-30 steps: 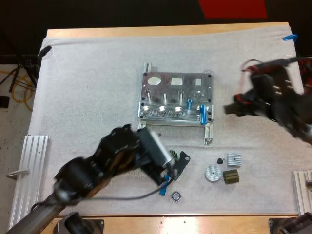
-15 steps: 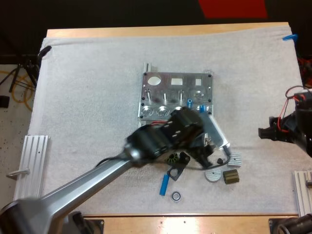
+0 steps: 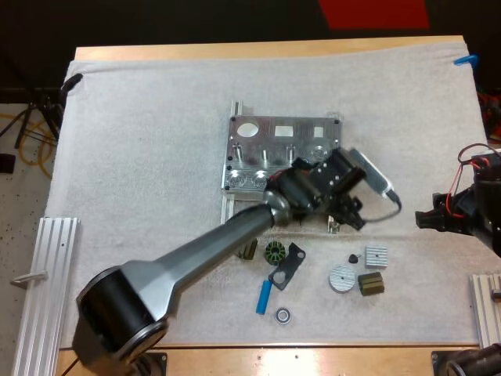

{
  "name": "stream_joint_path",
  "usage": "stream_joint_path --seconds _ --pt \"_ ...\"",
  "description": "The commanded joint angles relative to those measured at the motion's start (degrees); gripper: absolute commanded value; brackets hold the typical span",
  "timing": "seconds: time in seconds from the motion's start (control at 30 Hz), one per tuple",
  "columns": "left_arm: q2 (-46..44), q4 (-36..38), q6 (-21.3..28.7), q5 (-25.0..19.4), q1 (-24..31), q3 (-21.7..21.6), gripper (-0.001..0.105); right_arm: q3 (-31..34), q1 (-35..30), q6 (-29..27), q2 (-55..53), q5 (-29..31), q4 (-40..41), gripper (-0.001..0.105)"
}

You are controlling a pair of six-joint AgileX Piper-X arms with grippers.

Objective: Load cells from left to right

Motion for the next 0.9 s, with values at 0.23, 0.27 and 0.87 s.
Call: stream_joint_path --seconds 0.23,0.27,0.87 --pt "3.69 2.15 -2.47 3.79 3.84 -0.62 0.058 -0.17 -6.93 0.19 -0.6 -4.65 -2.86 0.061" --pt "3.94 2.5 -2.47 3.92 3.82 -0.62 0.058 -0.17 -7.23 0.22 -0.6 -4.9 -2.89 0.061" --pt "6.54 3.27 -2.95 4.54 3.82 -0.76 0.045 -0.17 -7.36 0.05 -0.6 -4.91 -2.87 0.061"
